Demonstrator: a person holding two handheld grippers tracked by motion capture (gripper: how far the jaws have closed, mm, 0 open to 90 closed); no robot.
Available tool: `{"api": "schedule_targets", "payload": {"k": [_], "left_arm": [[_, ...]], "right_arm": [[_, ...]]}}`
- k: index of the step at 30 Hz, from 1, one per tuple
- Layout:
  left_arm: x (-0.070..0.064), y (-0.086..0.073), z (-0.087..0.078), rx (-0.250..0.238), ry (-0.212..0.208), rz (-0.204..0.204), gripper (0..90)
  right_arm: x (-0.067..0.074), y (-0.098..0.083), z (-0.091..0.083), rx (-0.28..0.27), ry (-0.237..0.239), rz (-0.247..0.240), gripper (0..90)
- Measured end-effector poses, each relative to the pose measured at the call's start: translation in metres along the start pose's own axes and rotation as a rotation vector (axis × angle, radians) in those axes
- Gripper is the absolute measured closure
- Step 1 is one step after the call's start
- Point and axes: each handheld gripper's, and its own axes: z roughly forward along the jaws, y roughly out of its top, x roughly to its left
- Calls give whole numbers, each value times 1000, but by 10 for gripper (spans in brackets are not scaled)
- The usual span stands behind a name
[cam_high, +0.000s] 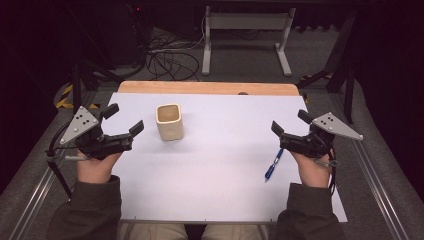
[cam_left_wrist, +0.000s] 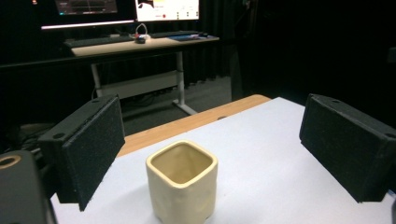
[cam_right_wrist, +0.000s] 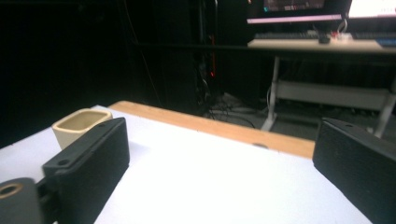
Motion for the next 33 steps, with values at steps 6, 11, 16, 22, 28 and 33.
{"api": "schedule_targets", "payload": {"k": [6,11,16,22,28,33], "left_arm": [[0,-1,0,1,0,-1,76],[-1,-1,0,2,-7,-9,83],[-1,-2,0,13,-9,-2,89],[-1,-2,-1,-1,-16,-13,89],[-1,-3,-1,-7,-22,-11,90],[-1,-3,0,8,-21,-13,101]], "right_arm": [[-4,-4,2,26,-42,11,124],[-5,-8,7,70,-82,7,156],[-7,-13,10,91,-88,16,181],[-13,-20,16,146,-92,48,225],[-16,-28,20,188,-110,32,316],[-20,-35,25,241,-135,33,341]]}}
